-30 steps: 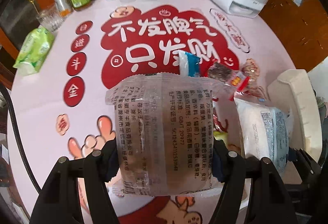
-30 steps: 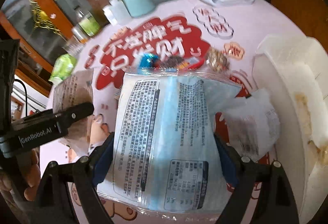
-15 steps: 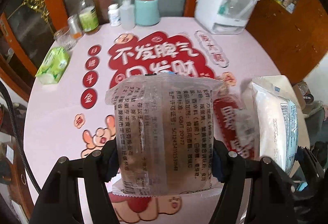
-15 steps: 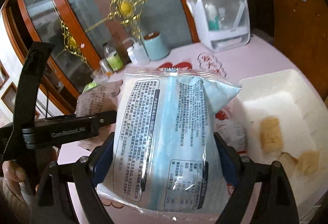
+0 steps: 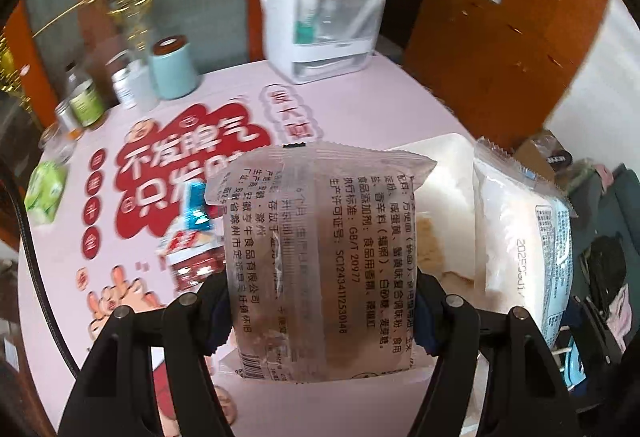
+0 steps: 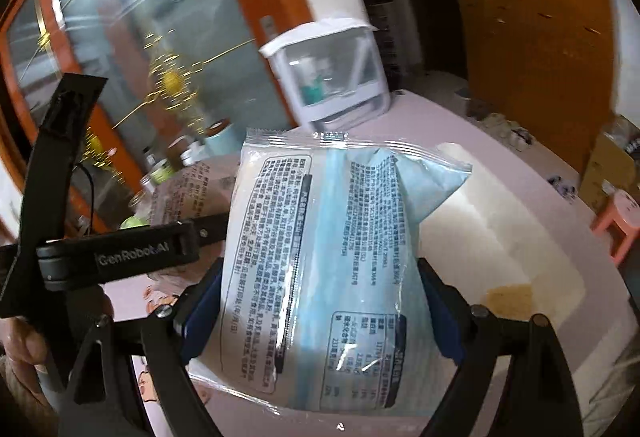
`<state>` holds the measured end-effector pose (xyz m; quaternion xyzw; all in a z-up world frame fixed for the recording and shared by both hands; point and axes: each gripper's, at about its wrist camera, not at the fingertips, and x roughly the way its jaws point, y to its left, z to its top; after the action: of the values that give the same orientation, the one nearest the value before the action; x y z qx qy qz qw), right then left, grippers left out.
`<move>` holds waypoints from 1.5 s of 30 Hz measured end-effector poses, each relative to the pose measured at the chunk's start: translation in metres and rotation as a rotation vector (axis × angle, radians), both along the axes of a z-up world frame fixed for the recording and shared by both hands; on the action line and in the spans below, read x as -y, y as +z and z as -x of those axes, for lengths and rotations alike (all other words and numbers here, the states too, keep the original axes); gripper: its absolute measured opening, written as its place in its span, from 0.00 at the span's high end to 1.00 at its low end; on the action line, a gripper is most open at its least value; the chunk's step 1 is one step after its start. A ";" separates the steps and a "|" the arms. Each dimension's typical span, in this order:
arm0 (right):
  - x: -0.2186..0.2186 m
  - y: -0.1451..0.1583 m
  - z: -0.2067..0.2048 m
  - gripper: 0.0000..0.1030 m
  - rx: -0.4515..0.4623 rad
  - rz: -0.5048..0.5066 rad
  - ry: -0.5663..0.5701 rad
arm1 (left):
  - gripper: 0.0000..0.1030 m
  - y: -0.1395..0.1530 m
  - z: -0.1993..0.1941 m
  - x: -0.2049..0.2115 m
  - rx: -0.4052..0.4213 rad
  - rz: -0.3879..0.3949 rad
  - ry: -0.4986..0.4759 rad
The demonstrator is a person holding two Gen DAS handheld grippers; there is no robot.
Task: Organize snacks
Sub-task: 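Carry both bags over the white tray and open both tools to drop them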
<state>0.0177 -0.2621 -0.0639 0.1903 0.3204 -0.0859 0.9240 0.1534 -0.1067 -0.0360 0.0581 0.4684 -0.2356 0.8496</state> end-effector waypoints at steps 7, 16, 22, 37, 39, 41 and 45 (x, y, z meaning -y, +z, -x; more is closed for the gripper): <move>0.061 -0.014 0.020 0.13 -0.028 -0.016 -0.127 | 0.33 -0.001 0.011 0.070 0.011 0.002 -0.083; 0.109 -0.031 0.020 0.13 -0.073 -0.003 -0.189 | 0.33 -0.017 0.010 0.140 0.013 -0.014 -0.141; 0.122 -0.038 0.011 0.13 -0.103 0.031 -0.190 | 0.32 -0.031 -0.002 0.163 0.016 -0.047 -0.133; 0.108 -0.065 -0.041 0.08 -0.228 0.181 -0.078 | 0.15 -0.034 -0.027 0.197 0.030 -0.064 -0.169; 0.105 -0.064 -0.042 0.00 -0.200 0.189 -0.074 | 0.09 -0.036 -0.028 0.198 0.027 -0.091 -0.165; 0.103 -0.059 -0.041 0.00 -0.164 0.197 -0.077 | 0.04 -0.034 -0.026 0.196 0.057 -0.099 -0.162; 0.102 -0.053 -0.045 0.00 -0.158 0.208 -0.083 | 0.01 -0.023 -0.020 0.191 0.134 -0.104 -0.162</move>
<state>0.0623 -0.3644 -0.1171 0.0991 0.3733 -0.1718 0.9062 0.1730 -0.2974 -0.0587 0.1553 0.4159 -0.2746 0.8529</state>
